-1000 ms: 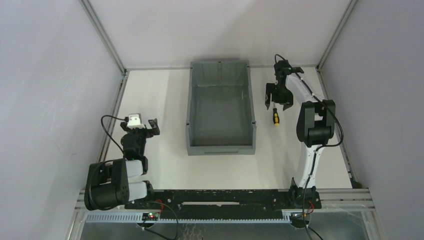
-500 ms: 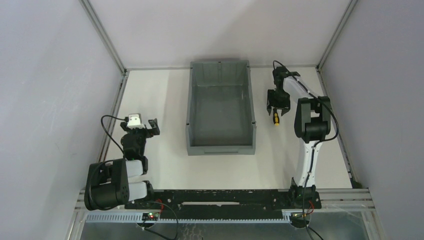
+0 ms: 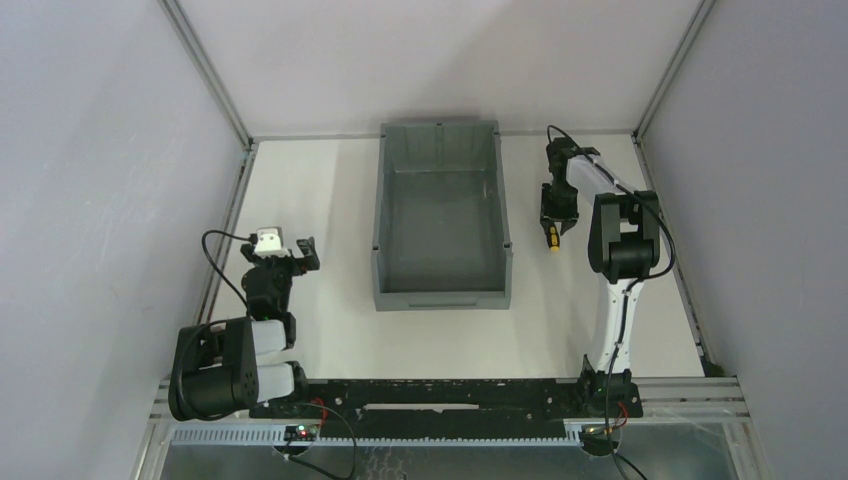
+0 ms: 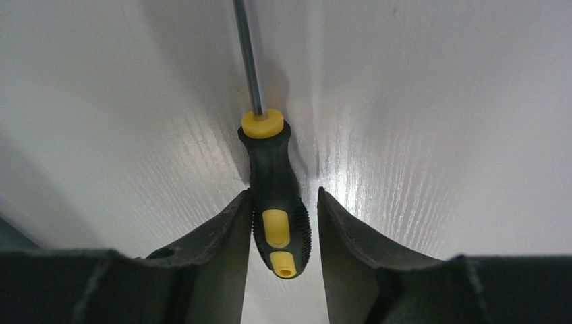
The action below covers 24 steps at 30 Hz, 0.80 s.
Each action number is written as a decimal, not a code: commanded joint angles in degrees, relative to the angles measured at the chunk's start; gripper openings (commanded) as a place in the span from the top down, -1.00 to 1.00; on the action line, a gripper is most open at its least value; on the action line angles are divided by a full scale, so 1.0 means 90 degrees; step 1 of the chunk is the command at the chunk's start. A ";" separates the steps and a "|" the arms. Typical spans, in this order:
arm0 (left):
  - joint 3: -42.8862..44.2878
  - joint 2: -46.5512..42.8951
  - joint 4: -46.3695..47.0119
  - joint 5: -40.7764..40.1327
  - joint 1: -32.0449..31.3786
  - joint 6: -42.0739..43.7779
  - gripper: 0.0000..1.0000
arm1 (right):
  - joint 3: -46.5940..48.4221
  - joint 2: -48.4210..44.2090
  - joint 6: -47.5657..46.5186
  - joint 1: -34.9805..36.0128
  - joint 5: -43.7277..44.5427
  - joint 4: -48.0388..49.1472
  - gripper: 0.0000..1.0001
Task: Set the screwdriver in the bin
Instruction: Pick up the screwdriver from the center of the board.
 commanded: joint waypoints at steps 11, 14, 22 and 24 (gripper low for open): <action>0.0244 -0.0075 0.0270 -0.0038 -0.0022 -0.0074 -1.00 | -0.0244 0.0070 0.0028 -0.0095 -0.0036 0.0161 0.52; 0.0250 -0.0075 0.0267 -0.0034 -0.0020 -0.0079 -1.00 | -0.0259 0.0009 0.0035 -0.0130 -0.0106 0.0168 0.62; 0.0253 -0.0075 0.0264 -0.0033 -0.0020 -0.0073 -1.00 | -0.0237 -0.0409 0.0086 -0.0337 -0.1078 0.0185 0.77; 0.0247 -0.0075 0.0269 -0.0033 -0.0020 -0.0075 -1.00 | -0.0249 -0.0520 0.0094 -0.0543 -0.1498 0.0215 0.77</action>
